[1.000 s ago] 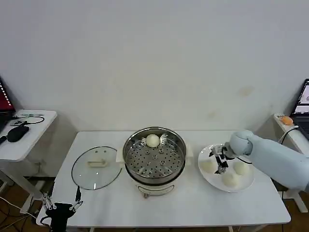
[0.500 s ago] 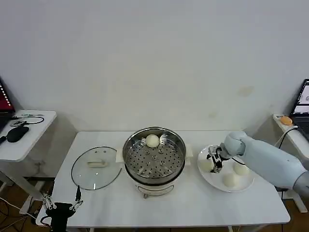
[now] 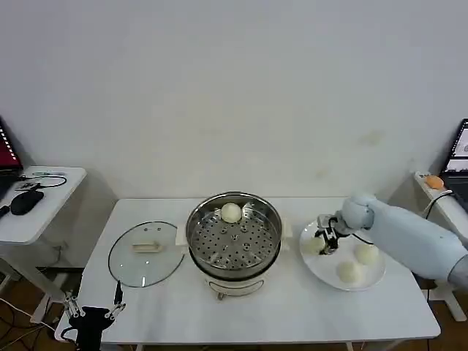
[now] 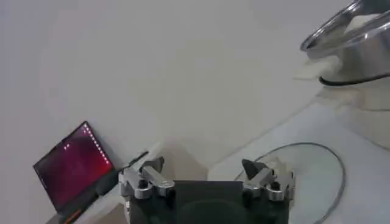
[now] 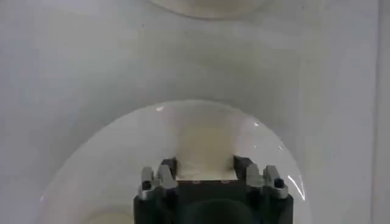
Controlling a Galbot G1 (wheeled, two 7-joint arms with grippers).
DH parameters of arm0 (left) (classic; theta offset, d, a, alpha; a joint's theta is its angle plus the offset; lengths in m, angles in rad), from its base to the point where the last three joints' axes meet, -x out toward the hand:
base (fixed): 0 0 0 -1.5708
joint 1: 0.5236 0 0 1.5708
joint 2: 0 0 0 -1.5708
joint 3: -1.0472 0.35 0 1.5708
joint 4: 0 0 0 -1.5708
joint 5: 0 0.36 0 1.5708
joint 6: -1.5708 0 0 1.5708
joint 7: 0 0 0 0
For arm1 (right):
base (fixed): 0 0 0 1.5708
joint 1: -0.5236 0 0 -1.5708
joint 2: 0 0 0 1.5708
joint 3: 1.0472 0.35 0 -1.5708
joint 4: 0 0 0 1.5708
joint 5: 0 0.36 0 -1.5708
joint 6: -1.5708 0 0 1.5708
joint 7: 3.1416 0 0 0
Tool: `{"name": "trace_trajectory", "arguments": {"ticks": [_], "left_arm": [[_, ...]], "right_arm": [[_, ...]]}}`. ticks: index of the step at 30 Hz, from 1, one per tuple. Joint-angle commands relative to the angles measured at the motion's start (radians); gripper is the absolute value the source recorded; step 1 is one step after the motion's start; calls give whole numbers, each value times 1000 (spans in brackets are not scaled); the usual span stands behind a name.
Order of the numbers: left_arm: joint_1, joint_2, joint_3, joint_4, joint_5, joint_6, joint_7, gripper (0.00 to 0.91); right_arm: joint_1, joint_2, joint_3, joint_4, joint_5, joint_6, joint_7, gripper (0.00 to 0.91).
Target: Take steamed baozi put them in steamer then cover it.
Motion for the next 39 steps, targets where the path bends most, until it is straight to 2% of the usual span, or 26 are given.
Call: {"name": "trace_trajectory", "arguments": {"ticks": [1, 7, 12, 20, 21, 26, 32, 34, 35, 39], "left_arm": [[-1, 1, 2, 1, 0, 0, 0, 907], [-11, 0, 15, -3, 1, 0, 1, 907], [-17, 3, 15, -8, -3, 0, 0, 907], [-22, 2, 13, -13, -5, -1, -3, 907], [-20, 0, 12, -18, -6, -1, -3, 907], [-8, -10, 9, -50, -11, 0, -5, 907], [-4, -13, -2, -68, -22, 1, -7, 907], [-2, -13, -2, -74, -27, 1, -8, 907], [2, -13, -1, -81, -28, 1, -8, 907], [11, -9, 4, -97, -28, 1, -8, 907]], "right_arm": [[139, -65, -49, 83, 67, -18, -2, 625], [341, -101, -167, 196, 176, -63, 10, 635], [527, -62, -284, 249, 293, -102, 19, 635], [592, 135, -367, 316, 483, -200, 84, 635], [592, 182, -379, 311, 523, -223, 110, 635], [583, 367, -420, 259, 662, -286, 166, 635], [547, 524, -439, 158, 748, -330, 190, 635], [536, 549, -442, 140, 778, -366, 207, 635], [526, 564, -443, 128, 807, -409, 220, 635], [502, 607, -442, 97, 808, -423, 220, 635]]}}
